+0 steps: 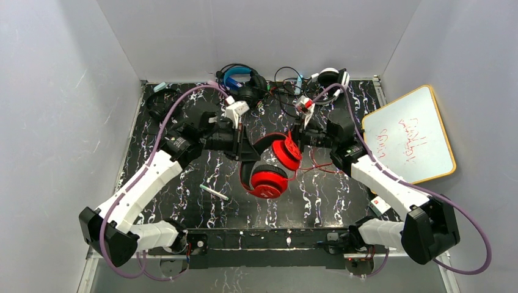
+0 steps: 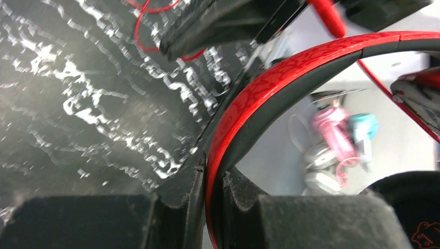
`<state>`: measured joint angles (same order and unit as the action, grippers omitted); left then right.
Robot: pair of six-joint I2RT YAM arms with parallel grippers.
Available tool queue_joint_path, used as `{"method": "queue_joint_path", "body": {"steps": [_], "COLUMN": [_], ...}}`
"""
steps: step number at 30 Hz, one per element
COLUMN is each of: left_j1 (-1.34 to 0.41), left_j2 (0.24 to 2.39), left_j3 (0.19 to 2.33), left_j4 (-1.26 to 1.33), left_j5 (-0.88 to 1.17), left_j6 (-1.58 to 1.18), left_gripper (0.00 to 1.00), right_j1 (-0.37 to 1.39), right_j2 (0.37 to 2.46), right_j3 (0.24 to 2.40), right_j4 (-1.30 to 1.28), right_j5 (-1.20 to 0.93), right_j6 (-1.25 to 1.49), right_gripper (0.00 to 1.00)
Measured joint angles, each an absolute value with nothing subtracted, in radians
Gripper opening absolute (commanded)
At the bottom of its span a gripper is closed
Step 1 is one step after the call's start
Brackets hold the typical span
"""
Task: Wrap the headphones
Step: Wrap the headphones cable around the headphones.
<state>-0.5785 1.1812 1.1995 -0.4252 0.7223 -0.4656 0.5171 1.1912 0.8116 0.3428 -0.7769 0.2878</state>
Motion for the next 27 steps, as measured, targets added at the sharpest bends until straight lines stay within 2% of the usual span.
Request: {"method": "queue_joint_path", "body": {"steps": [8, 18, 21, 27], "left_j1": [-0.785, -0.947, -1.016, -1.043], "left_j2": [1.299, 1.331, 1.382, 1.526], "left_j3": [1.268, 1.365, 1.379, 1.384], "left_j4": [-0.688, -0.836, -0.854, -0.872], "left_j5": [0.292, -0.339, -0.548, -0.832], "left_j6": [-0.258, -0.115, -0.097, -0.102], "left_gripper": [0.0, 0.0, 0.0, 0.0], "right_j1": [0.517, 0.517, 0.517, 0.517], "right_j2": [1.266, 1.271, 1.273, 1.322], "right_j3": [0.906, 0.955, 0.978, 1.019], "right_j4": [0.142, -0.063, -0.121, -0.2], "right_j5": [-0.767, -0.64, -0.631, -0.67], "right_j6": [0.21, 0.152, 0.153, 0.19], "right_gripper": [0.01, 0.07, 0.02, 0.01]}}
